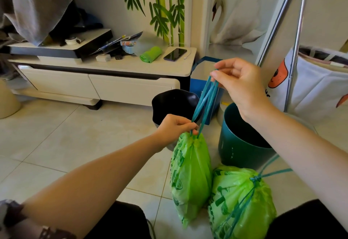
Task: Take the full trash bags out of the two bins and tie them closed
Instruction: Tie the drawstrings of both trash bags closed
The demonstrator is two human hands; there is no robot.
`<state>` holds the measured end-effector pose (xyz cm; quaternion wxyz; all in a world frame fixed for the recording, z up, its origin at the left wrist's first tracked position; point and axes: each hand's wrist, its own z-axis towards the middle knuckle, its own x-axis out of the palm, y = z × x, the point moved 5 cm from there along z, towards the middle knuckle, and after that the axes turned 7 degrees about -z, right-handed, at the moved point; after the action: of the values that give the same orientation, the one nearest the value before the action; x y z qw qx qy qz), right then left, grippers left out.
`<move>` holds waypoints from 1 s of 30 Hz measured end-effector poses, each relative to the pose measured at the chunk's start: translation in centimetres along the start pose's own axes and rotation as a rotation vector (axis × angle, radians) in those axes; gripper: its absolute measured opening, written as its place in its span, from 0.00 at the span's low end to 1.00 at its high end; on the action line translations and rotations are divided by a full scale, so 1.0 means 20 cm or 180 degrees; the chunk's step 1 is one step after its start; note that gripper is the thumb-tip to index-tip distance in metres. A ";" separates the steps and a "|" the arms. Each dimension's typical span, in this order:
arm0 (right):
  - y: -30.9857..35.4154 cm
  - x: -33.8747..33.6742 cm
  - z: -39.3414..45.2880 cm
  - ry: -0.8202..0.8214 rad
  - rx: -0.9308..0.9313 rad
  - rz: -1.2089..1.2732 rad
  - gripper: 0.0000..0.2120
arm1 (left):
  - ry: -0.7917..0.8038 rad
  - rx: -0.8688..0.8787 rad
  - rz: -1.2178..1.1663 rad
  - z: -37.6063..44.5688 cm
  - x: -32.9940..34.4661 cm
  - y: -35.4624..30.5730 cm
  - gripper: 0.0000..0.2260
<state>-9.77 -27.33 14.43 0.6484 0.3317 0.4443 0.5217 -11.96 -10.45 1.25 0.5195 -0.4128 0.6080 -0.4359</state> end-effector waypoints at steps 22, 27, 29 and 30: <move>0.16 0.07 -0.09 0.0281 -0.1104 -0.1169 0.03 | 0.0904 0.0516 0.2188 -0.05 0.05 -0.09 0.10; 0.07 0.09 -0.05 0.0364 -0.0857 -0.1010 0.02 | 0.1221 0.0458 0.1990 -0.11 0.10 -0.10 0.07; 0.00 0.08 -0.02 0.0365 -0.0616 -0.0844 0.03 | 0.1165 0.0245 0.1577 -0.10 0.10 -0.08 0.10; -0.04 0.07 0.00 0.0388 -0.0451 -0.0780 0.03 | 0.1089 0.0157 0.1397 -0.09 0.10 -0.08 0.12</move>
<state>-9.43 -26.14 13.32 0.7008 0.1962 0.4821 0.4879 -13.80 -12.53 2.31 0.5012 -0.1790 0.7509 -0.3911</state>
